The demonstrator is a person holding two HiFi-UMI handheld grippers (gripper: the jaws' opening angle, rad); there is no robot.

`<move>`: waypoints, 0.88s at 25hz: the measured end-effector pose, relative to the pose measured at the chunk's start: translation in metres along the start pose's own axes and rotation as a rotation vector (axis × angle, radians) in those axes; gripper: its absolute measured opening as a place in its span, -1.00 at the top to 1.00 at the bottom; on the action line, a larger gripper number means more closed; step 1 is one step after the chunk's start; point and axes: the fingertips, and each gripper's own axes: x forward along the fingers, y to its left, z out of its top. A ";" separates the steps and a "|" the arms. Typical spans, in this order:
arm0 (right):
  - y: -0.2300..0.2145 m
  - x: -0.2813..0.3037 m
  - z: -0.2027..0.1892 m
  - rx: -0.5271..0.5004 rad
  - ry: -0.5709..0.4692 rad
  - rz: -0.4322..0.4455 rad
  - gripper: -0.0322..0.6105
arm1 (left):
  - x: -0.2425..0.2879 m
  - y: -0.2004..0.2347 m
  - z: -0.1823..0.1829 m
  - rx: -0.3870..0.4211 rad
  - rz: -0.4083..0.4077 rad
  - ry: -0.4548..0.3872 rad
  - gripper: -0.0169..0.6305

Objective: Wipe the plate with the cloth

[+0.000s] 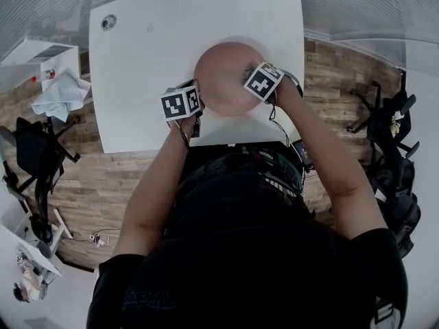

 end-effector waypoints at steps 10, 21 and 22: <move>-0.034 -0.005 0.089 -0.009 -0.178 -0.089 0.79 | 0.001 -0.002 0.002 -0.022 -0.025 0.009 0.86; 0.063 -0.002 0.133 -0.143 -0.295 0.116 0.79 | -0.001 0.001 0.001 -0.081 -0.029 -0.006 0.86; 0.074 -0.002 0.129 -0.150 -0.296 0.147 0.79 | -0.001 0.001 0.001 -0.080 -0.026 -0.007 0.86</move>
